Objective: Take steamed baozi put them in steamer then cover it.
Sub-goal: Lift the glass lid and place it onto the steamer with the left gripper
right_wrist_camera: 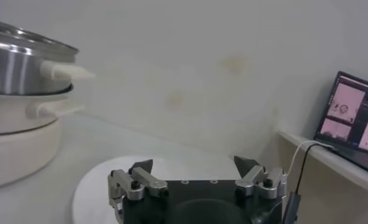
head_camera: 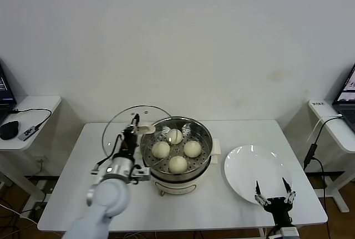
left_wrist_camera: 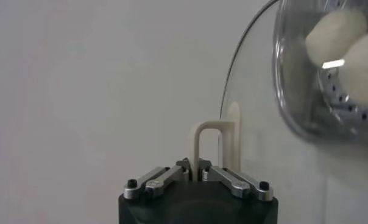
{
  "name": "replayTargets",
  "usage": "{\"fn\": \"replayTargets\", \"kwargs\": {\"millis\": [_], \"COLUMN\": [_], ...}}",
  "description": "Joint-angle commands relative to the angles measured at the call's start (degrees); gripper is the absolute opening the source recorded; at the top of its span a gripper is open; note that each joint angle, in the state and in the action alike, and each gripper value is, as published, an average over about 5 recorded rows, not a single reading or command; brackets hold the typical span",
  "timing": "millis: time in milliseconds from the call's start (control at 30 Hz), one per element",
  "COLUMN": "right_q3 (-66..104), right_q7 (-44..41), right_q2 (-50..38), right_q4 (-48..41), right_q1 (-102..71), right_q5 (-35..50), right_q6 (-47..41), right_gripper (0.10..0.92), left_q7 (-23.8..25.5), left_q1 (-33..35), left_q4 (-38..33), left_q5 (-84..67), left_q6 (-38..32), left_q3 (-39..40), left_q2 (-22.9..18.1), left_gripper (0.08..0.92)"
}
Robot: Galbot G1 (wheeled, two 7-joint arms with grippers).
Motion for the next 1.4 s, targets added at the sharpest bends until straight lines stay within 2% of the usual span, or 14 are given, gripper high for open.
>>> {"fn": "replayTargets", "kwargs": {"millis": [33,300,600,867,1400], "right_q3": [-0.49,-0.52,-0.79,-0.96,-2.03], "right_q7": [0.64,0.61,0.63,0.62,0.55], "right_q2": [1.00,1.52,1.54,1.52,1.53], "right_q4": [-0.30,-0.93,-1.69,-2.30,-2.69], "right_q1": [0.33,0.38,0.56,0.53,0.45], "right_q5": [-3.67,-4.64,-5.28,-5.47,-5.92], "right_q6": [-0.09,0.21,0.41,0.67,1.07], "right_gripper": [0.823,0.823,0.823,0.823,0.823], "left_q7": [9.96,12.33,12.22,12.24,11.48], "left_q1": [-4.62,-5.16,-4.12,-6.29,-6.28], "left_q4": [2.23,3.44,5.57,8.37,9.91], "left_q5": [9.69,10.07,15.98,15.39,15.68], "left_q6": [5.56,7.17,5.89,5.78,5.01], "left_q3": [7.93,9.97,11.87,11.28,10.85], "left_q2": [-10.65,-12.61,-16.19,-16.12,-16.85], "left_gripper": [0.144,0.144,0.144,0.144,0.144]}}
